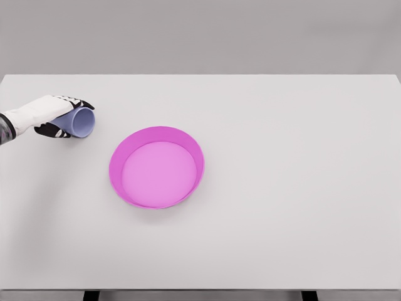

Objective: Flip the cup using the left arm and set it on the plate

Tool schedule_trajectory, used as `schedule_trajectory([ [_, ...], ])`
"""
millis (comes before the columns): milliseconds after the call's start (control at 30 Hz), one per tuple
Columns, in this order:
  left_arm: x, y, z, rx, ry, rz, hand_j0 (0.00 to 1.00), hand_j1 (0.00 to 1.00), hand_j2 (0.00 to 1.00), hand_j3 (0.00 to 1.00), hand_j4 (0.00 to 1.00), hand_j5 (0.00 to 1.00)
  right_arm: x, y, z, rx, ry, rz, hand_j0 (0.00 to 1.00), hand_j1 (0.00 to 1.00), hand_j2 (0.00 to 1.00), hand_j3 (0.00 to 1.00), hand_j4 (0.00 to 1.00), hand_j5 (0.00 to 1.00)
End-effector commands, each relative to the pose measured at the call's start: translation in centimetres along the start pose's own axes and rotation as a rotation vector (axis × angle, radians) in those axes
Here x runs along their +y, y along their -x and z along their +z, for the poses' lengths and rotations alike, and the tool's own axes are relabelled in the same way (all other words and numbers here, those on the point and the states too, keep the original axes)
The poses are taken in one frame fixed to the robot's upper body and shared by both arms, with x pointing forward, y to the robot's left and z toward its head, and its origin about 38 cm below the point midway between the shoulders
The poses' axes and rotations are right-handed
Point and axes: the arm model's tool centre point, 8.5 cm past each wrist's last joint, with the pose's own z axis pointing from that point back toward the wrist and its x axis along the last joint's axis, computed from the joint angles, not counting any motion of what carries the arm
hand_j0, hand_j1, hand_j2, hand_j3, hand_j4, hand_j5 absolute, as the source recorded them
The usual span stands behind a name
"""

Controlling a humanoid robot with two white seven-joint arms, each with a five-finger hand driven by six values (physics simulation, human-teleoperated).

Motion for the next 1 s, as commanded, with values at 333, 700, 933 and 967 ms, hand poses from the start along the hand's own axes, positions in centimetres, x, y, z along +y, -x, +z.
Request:
schedule_trajectory([
  [333, 0.9, 0.3, 0.5, -0.002, -0.045, 0.039, 0.69, 0.69, 0.69, 0.69, 0.69, 0.69, 0.0, 0.0, 0.0, 0.0, 0.0, -0.001, 1.0, 1.0, 1.0, 1.0, 1.0, 1.0],
  [700, 2.2, -0.3, 0.8, -0.038, -0.098, 0.069, 0.71, 0.71, 0.71, 0.71, 0.71, 0.71, 0.0, 0.0, 0.0, 0.0, 0.0, -0.001, 1.0, 1.0, 1.0, 1.0, 1.0, 1.0],
  [933, 3.3, -2.8, 0.2, -0.119, -0.136, 0.063, 0.72, 0.72, 0.72, 0.72, 0.72, 0.72, 0.0, 0.0, 0.0, -0.001, 0.0, -0.001, 1.0, 1.0, 1.0, 1.0, 1.0, 1.0],
  [967, 3.4, -2.9, 0.1, -0.124, -0.14, 0.064, 0.72, 0.72, 0.72, 0.72, 0.72, 0.72, 0.0, 0.0, 0.0, 0.0, 0.0, -0.001, 1.0, 1.0, 1.0, 1.0, 1.0, 1.0],
])
